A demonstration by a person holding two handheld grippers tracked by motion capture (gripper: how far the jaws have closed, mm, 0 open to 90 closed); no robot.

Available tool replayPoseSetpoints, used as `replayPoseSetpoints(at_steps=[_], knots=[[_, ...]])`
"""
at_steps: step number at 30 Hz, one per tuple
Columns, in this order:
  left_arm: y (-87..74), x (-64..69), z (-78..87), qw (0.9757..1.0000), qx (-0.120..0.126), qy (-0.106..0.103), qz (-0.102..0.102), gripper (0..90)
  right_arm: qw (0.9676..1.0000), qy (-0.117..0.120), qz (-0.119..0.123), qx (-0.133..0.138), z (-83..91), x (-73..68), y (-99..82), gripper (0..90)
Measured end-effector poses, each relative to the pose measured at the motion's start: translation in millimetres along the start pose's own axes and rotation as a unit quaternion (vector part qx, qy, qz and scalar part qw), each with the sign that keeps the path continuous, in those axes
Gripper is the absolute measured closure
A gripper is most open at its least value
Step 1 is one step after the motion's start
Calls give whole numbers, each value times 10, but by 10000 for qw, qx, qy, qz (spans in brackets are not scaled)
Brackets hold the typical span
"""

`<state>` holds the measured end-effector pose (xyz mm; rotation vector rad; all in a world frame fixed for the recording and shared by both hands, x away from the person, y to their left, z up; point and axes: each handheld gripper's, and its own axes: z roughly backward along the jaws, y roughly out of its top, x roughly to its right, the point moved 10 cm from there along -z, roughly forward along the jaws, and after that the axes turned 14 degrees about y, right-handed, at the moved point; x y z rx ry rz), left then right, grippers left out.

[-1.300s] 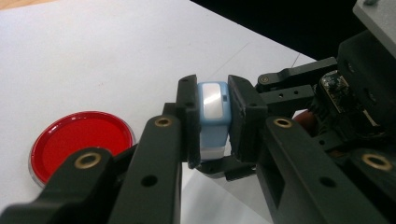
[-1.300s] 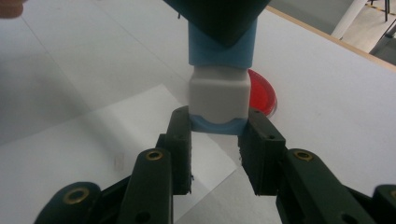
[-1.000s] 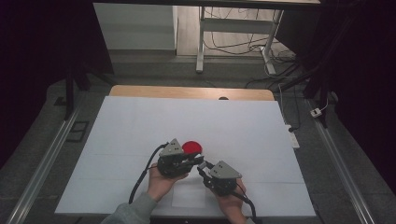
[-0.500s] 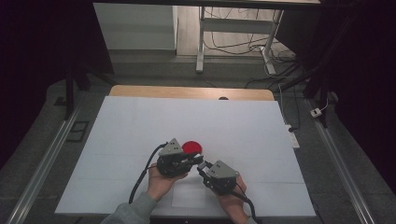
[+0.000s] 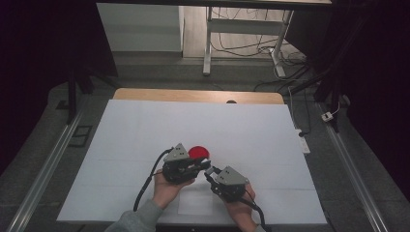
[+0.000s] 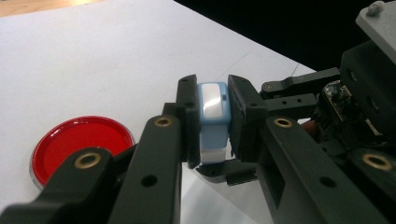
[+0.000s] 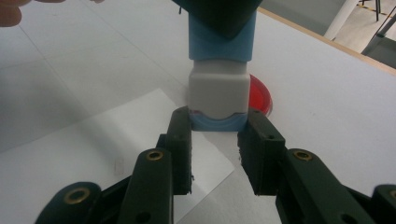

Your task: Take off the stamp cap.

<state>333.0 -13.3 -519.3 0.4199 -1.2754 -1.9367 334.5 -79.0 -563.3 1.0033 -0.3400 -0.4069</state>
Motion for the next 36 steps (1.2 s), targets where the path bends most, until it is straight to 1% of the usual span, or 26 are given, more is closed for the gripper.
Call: replayPoseSetpoints(at_steps=[3,7,10,14,16,17,18,19,20,22,24,25,29,33,36], knots=[[-6,-3,3,10000,-31,-41,-16,757,9999,16,91,-51,-1,0,-2,656],[3,-9,11,10000,-20,-74,39,756,9996,40,243,-108,6,3,9,656],[4,-10,13,10000,-13,-66,32,756,9996,48,254,-109,7,5,11,656],[18,-1,24,10000,63,-53,9,756,9999,23,142,7,15,1,25,656],[18,2,23,10000,80,-50,16,756,10000,-9,38,72,19,-4,26,656],[39,-24,36,9997,201,126,-8,759,9999,-48,-105,-10,10,12,-17,656],[62,-68,59,9991,282,301,-97,759,9999,-48,-105,-10,10,12,-17,656],[88,-106,91,9989,345,319,-20,759,9997,-39,-237,-28,4,29,-56,656],[105,-138,122,9990,367,257,91,760,9996,-45,-273,-32,5,48,-81,657],[111,-193,154,9989,362,250,187,759,9998,-94,-183,11,22,67,-54,656],[100,-196,151,9991,320,205,200,759,9998,-83,-141,60,29,63,-25,656],[95,-184,144,9992,304,182,180,759,9999,-76,-135,31,28,64,-34,656],[77,-126,121,9996,247,75,119,759,9998,-36,-215,-3,26,92,-69,656],[74,-130,118,9996,222,27,149,758,9997,-41,-253,-1,39,122,-80,655],[69,-132,116,9997,210,28,141,758,9997,-34,-246,-2,46,133,-83,656]])
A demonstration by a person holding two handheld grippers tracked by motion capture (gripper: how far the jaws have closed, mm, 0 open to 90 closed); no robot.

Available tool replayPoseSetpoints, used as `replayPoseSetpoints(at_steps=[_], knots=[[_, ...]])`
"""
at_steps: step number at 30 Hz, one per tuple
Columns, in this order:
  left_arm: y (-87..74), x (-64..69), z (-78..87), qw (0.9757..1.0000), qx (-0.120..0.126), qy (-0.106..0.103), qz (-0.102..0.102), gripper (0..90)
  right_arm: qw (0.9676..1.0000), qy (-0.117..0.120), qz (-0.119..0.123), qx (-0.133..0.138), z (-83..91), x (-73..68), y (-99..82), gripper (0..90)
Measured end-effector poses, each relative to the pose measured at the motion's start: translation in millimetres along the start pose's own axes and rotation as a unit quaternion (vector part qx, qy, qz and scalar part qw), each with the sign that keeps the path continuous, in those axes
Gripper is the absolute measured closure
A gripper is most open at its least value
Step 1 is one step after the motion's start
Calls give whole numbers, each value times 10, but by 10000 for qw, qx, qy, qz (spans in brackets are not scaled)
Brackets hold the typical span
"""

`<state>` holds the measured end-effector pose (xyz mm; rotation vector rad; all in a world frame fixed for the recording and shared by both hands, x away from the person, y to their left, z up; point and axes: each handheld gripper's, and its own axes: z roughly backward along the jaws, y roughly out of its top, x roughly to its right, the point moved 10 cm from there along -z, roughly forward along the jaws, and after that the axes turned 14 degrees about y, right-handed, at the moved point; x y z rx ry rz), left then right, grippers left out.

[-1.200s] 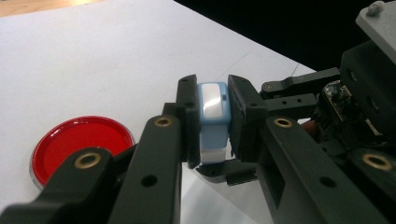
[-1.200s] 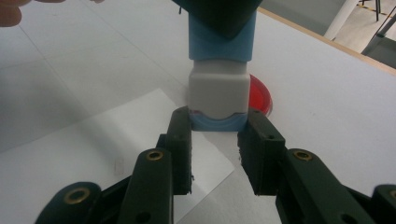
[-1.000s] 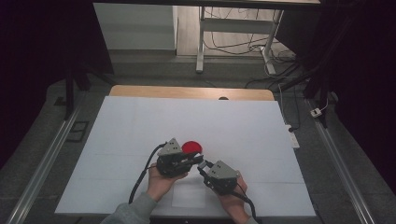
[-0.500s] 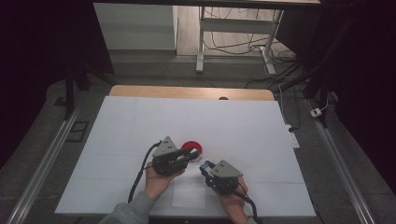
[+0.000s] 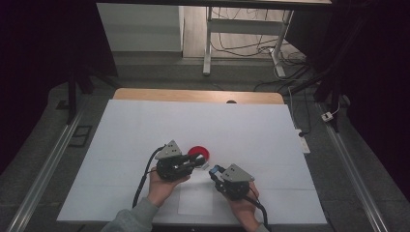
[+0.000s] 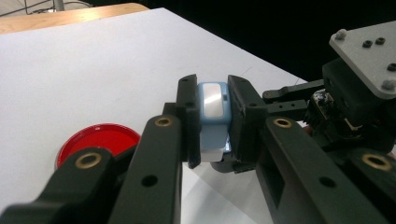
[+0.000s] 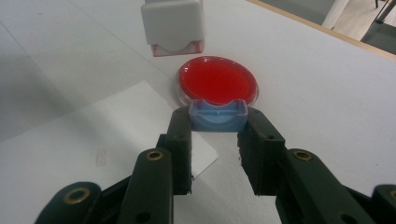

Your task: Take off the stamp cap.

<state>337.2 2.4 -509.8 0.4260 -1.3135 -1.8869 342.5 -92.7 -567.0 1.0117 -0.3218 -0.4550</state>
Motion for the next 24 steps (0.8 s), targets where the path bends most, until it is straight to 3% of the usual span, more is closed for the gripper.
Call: replayPoseSetpoints(at_steps=[15,24], knots=[[2,-19,18,10000,26,75,-54,758,9999,121,-1,8,100,53,-44,655],[-11,-30,13,9999,-31,74,-79,757,9998,138,-119,34,282,156,-106,655]])
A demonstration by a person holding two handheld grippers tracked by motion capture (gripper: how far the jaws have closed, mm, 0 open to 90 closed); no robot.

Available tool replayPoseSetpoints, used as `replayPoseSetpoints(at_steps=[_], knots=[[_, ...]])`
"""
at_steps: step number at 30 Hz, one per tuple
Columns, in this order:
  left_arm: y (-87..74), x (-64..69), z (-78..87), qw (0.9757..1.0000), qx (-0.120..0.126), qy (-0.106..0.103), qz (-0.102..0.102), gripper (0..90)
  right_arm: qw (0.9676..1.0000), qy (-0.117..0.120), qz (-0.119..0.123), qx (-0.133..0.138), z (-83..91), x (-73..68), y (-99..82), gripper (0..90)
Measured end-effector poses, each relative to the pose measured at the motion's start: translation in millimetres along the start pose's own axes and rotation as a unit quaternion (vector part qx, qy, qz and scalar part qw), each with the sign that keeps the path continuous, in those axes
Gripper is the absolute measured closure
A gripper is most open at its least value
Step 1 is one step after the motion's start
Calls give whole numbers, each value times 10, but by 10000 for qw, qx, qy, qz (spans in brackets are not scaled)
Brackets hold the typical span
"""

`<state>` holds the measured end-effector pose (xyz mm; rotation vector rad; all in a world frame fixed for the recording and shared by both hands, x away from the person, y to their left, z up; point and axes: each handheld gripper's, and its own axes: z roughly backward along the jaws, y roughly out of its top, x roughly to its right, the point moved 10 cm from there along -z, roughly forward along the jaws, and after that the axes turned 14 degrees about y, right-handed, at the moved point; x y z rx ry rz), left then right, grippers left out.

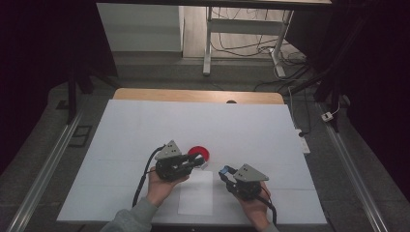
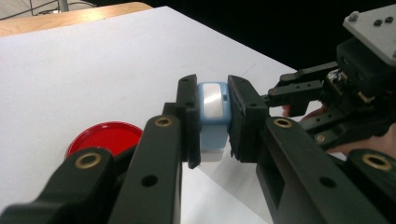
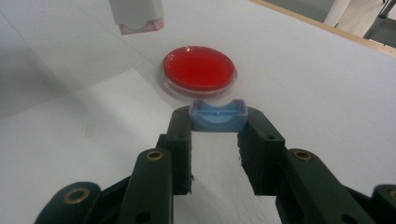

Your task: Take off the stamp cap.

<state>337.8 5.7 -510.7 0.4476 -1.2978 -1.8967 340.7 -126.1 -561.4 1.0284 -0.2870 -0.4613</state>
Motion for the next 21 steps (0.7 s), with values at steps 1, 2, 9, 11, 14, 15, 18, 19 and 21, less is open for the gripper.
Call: replayPoseSetpoints(at_steps=[1,2,9,11,14,15,18,19,21], knots=[[0,-2,1,10000,1,-3,1,757,10000,8,-20,20,33,12,-8,654],[-1,-2,3,10000,-5,-8,-1,757,10000,-7,-38,17,69,24,-20,655],[9,-29,32,10000,4,-17,2,757,9999,-106,-57,-21,322,103,-116,654],[15,-42,43,10000,5,-27,30,757,9998,-127,-123,0,399,138,-145,654],[22,-60,58,10000,9,-25,27,757,9996,-202,-203,10,517,202,-199,654],[25,-65,61,10000,12,-19,32,757,9994,-226,-244,4,555,221,-222,654],[31,-74,73,10000,14,-24,34,756,9991,-279,-305,37,669,273,-278,654],[33,-75,74,10000,14,-27,35,756,9991,-302,-310,20,712,285,-299,654],[32,-74,73,10000,3,-34,31,757,9988,-371,-324,14,791,316,-333,653]])
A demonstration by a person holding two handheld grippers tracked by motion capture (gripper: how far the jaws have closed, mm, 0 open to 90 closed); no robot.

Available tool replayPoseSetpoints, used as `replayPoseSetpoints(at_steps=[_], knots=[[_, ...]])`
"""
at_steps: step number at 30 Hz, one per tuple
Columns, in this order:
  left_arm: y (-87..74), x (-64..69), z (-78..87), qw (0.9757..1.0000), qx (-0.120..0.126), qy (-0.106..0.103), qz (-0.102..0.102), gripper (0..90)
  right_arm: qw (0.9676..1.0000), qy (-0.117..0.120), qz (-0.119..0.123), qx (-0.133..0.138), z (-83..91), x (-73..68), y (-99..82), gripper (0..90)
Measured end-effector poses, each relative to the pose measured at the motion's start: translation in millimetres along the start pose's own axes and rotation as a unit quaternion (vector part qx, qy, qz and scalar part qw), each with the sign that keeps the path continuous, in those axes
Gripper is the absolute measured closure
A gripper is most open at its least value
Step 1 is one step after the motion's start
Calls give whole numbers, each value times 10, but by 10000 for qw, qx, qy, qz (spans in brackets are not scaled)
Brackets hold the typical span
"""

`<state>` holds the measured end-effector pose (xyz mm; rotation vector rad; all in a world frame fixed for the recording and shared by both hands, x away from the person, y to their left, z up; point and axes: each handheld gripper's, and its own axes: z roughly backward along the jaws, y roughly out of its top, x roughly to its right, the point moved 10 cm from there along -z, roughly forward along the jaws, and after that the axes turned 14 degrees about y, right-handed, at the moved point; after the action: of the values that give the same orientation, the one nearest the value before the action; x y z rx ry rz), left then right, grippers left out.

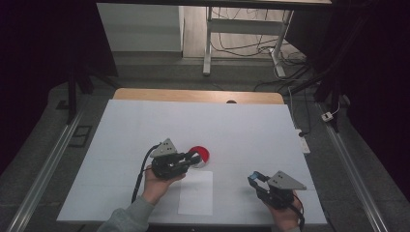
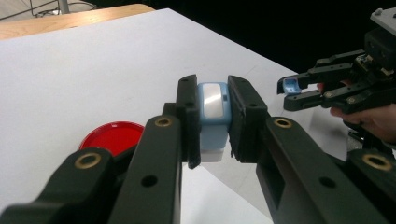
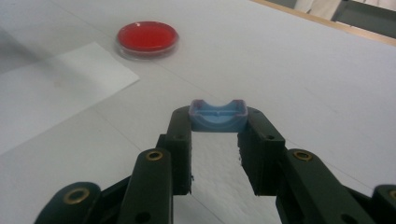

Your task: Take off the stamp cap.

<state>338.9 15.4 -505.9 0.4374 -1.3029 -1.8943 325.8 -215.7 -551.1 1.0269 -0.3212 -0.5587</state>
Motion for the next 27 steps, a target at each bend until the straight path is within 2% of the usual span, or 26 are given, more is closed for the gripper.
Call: replayPoseSetpoints(at_steps=[6,21,27], knots=[[-7,5,-12,10000,-27,-5,-15,756,9998,-113,-156,66,127,101,-61,653],[1,-44,7,9996,-76,149,-209,756,10000,-56,-54,1,52,72,-47,652],[5,-88,5,9996,-99,186,-206,756,10000,-58,-41,-30,49,86,-51,652]])
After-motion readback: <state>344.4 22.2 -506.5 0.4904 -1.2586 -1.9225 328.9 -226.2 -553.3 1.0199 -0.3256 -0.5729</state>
